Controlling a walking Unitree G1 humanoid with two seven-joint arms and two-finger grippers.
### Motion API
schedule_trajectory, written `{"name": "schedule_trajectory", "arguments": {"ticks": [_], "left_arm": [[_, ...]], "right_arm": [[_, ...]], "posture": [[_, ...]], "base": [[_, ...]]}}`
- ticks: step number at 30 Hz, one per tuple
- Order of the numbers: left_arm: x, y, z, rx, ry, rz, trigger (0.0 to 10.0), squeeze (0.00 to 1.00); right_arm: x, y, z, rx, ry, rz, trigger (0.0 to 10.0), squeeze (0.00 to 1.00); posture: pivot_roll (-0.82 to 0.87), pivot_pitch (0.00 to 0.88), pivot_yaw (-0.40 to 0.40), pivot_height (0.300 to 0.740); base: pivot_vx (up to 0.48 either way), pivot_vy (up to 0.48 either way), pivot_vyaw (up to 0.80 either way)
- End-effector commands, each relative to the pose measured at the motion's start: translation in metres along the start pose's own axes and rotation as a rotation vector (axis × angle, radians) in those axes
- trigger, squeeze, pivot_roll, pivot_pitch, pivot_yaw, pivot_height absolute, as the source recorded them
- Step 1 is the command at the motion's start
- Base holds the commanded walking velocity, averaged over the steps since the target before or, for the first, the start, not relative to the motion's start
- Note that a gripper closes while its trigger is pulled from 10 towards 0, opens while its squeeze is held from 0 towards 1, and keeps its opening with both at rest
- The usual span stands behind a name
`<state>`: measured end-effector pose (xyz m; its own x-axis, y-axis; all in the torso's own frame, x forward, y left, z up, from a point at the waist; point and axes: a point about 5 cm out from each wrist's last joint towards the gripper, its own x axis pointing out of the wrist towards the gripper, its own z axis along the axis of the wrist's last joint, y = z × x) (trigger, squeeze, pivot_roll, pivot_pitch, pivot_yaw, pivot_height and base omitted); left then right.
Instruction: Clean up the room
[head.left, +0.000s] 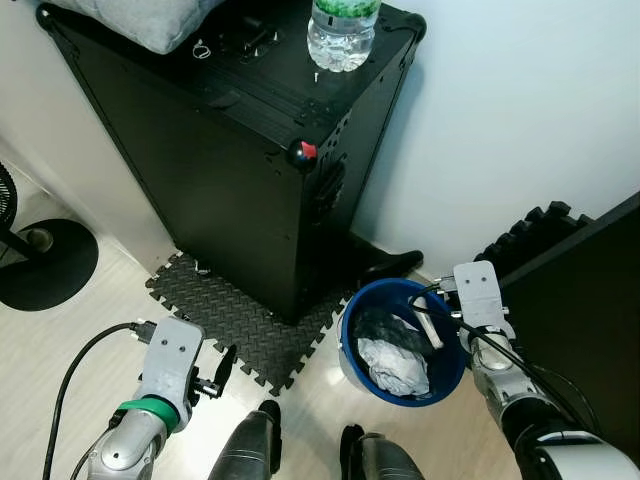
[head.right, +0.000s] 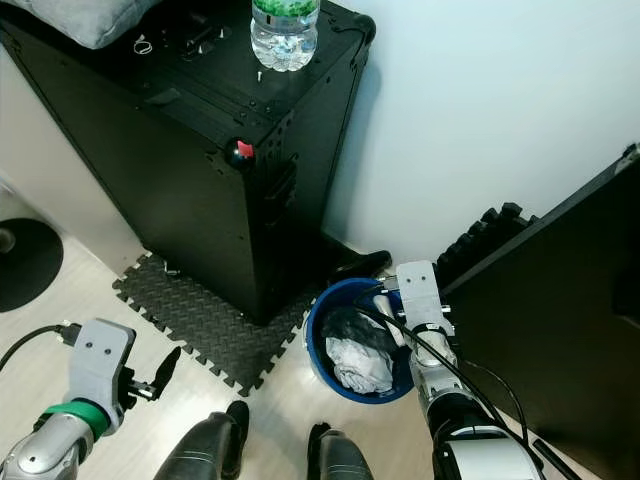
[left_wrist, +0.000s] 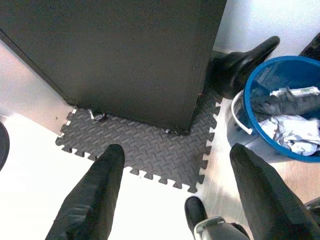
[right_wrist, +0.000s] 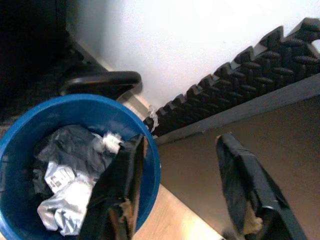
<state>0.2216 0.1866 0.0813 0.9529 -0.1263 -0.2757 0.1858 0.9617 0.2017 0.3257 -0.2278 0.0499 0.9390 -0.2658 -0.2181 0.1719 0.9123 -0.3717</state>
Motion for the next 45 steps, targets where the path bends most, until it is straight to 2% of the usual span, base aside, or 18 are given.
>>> {"name": "schedule_trajectory", "arguments": {"ticks": [1,2,3,5,6,8,12,14,16,19,20,22,24,26,28,30,36,45], "left_arm": [[-0.003,-0.003,-0.007,-0.010,0.039,-0.013,10.0,0.00],[-0.002,-0.003,-0.007,-0.010,0.042,-0.015,10.0,0.00],[0.001,-0.005,-0.006,-0.009,0.040,-0.020,10.0,0.00],[0.001,-0.005,-0.006,-0.009,0.040,-0.020,10.0,0.00],[0.006,-0.008,-0.004,-0.010,0.032,-0.024,10.0,0.00],[0.008,-0.009,-0.003,-0.011,0.027,-0.025,10.0,0.00],[0.031,-0.018,0.014,0.016,-0.054,-0.019,10.0,0.00],[0.031,-0.018,0.014,0.016,-0.054,-0.019,10.0,0.00],[0.042,-0.018,0.024,0.011,-0.095,-0.003,10.0,0.00],[0.042,-0.018,0.024,0.011,-0.095,-0.003,10.0,0.00],[0.048,-0.016,0.028,0.010,-0.109,0.011,10.0,0.00],[0.057,-0.010,0.029,0.009,-0.114,0.044,10.0,0.00],[0.059,-0.008,0.028,0.004,-0.108,0.055,10.0,0.00],[0.060,-0.006,0.026,0.002,-0.103,0.065,10.0,0.00],[0.061,-0.005,0.018,-0.010,-0.084,0.085,10.0,0.00],[0.062,-0.005,0.015,-0.020,-0.075,0.094,10.0,0.00],[0.065,-0.009,0.011,-0.033,-0.072,0.107,10.0,0.00],[0.071,-0.015,0.011,-0.040,-0.092,0.104,10.0,0.00]], "right_arm": [[-0.006,-0.005,-0.016,0.004,0.048,-0.007,10.0,0.94],[-0.006,-0.006,-0.016,0.049,0.043,-0.004,10.0,0.00],[-0.007,-0.006,-0.014,0.176,0.015,0.022,10.0,0.00],[-0.007,-0.006,-0.014,0.176,0.015,0.022,10.0,0.00],[-0.009,0.003,-0.009,0.302,-0.039,0.076,10.0,0.00],[-0.011,0.008,-0.006,0.353,-0.067,0.103,10.0,0.00],[-0.031,0.050,0.026,0.620,-0.269,0.305,10.0,0.00],[-0.031,0.050,0.026,0.620,-0.269,0.305,10.0,0.00],[-0.051,0.065,0.053,0.681,-0.396,0.416,10.0,0.00],[-0.051,0.065,0.053,0.681,-0.396,0.416,10.0,0.00],[-0.064,0.075,0.064,0.690,-0.448,0.499,10.0,0.00],[-0.083,0.093,0.059,0.579,-0.486,0.654,10.0,0.00],[-0.087,0.097,0.051,0.523,-0.484,0.692,10.0,0.00],[-0.086,0.099,0.043,0.467,-0.479,0.698,10.0,0.00],[-0.075,0.095,0.035,0.367,-0.475,0.602,10.0,0.00],[-0.068,0.092,0.034,0.339,-0.467,0.543,10.0,0.00],[-0.057,0.085,0.047,0.387,-0.425,0.469,10.0,0.00],[-0.058,0.097,0.054,0.402,-0.418,0.531,10.0,0.00]], "posture": [[0.24,0.300,0.031,0.736],[0.23,0.287,0.030,0.736],[0.22,0.276,0.029,0.736],[0.22,0.276,0.029,0.736],[0.20,0.248,0.025,0.736],[0.20,0.248,0.025,0.736],[0.15,0.149,0.023,0.736],[0.15,0.149,0.023,0.736],[0.11,0.100,0.026,0.736],[0.11,0.100,0.026,0.736],[0.10,0.087,0.025,0.736],[0.09,0.062,0.016,0.736],[0.08,0.061,0.014,0.736],[0.08,0.051,0.006,0.736],[0.08,0.040,-0.009,0.736],[0.08,0.038,-0.013,0.736],[0.09,0.034,-0.024,0.736],[0.09,0.035,-0.033,0.736]], "base": [[0.000,0.000,0.00],[0.000,0.000,0.00],[0.000,0.000,0.00],[0.000,0.000,0.00],[0.000,0.000,0.00],[0.000,0.000,0.00],[0.000,0.000,0.00],[0.000,0.000,0.00],[0.000,0.000,0.00],[0.000,0.000,0.00],[0.000,0.000,0.00],[0.000,0.000,0.00],[0.000,0.000,0.00],[0.000,0.000,0.00],[0.000,0.000,0.00],[0.000,0.000,0.00],[-0.342,0.000,0.00],[-0.414,0.000,0.00]]}}
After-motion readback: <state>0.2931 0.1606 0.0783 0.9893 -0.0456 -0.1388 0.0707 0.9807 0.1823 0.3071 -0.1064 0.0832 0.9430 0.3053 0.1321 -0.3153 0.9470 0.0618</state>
